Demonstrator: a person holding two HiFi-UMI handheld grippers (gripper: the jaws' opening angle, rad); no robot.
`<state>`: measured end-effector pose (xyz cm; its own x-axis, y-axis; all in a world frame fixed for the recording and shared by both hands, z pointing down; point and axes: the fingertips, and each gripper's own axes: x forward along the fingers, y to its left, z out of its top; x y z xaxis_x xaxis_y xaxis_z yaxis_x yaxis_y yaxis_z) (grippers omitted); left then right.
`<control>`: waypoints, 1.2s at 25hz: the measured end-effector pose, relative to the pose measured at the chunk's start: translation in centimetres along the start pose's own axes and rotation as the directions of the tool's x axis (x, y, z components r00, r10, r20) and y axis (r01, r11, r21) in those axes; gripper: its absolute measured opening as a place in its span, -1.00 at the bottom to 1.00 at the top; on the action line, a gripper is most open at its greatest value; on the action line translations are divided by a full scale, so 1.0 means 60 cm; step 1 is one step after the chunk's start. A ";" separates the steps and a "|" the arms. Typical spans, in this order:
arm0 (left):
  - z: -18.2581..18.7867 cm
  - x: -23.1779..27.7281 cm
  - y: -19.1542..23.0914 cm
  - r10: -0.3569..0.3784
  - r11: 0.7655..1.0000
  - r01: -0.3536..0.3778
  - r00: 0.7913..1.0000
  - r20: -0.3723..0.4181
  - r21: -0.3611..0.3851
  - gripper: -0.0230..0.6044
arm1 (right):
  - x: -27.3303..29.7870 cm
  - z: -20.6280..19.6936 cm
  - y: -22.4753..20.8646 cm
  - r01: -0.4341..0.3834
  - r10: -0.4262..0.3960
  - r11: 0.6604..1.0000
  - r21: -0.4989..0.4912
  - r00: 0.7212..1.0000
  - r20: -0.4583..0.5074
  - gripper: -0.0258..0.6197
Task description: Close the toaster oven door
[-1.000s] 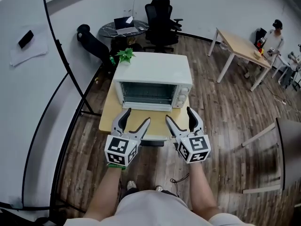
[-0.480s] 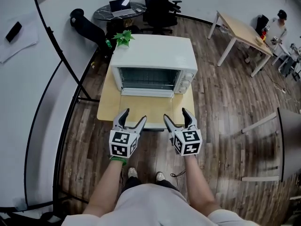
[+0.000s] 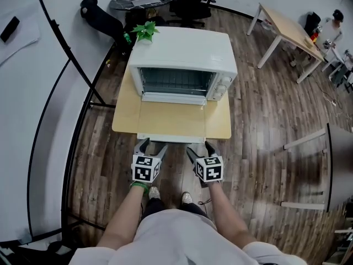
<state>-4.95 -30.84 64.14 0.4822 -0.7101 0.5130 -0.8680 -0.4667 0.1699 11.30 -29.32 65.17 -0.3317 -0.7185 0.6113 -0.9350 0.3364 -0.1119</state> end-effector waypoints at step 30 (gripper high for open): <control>-0.144 0.094 0.120 0.071 0.959 -0.107 0.987 -0.142 -0.262 0.05 | 0.120 -0.112 -0.044 -0.002 0.025 0.954 0.300 0.997 -0.074 -0.02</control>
<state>-9.52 -33.62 75.53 0.3977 -0.6591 0.6383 -0.9151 -0.2339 0.3285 12.24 -31.29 75.11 -0.3447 -0.6630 0.6645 -0.9289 0.1392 -0.3431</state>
